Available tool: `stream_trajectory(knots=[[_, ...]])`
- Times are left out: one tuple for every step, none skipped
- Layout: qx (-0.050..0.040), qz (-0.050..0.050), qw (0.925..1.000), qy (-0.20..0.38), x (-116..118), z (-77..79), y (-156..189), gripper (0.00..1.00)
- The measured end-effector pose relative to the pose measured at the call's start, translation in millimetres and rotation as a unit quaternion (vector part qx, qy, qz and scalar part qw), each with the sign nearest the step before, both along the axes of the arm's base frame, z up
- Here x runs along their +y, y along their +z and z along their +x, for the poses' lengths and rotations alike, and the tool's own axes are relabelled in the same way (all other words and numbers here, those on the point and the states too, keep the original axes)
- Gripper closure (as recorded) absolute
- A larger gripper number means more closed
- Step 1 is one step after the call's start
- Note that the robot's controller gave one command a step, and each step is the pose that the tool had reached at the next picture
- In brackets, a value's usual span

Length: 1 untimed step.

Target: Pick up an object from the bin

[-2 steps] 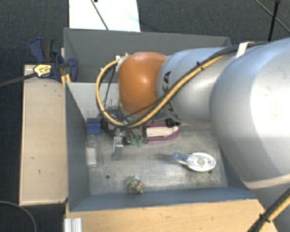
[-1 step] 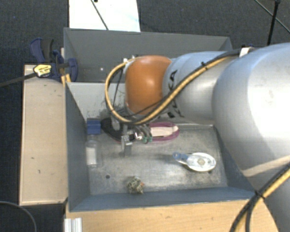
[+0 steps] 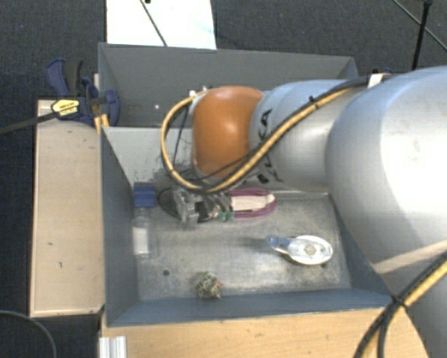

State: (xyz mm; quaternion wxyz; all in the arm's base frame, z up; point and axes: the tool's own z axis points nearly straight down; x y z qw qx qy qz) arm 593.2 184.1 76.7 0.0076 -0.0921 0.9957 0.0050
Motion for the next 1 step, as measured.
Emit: stream_trajectory(knots=[[0.0024, -0.004, 1.0000, -0.003, 7.4, -1.8, 124.8, 1.00]])
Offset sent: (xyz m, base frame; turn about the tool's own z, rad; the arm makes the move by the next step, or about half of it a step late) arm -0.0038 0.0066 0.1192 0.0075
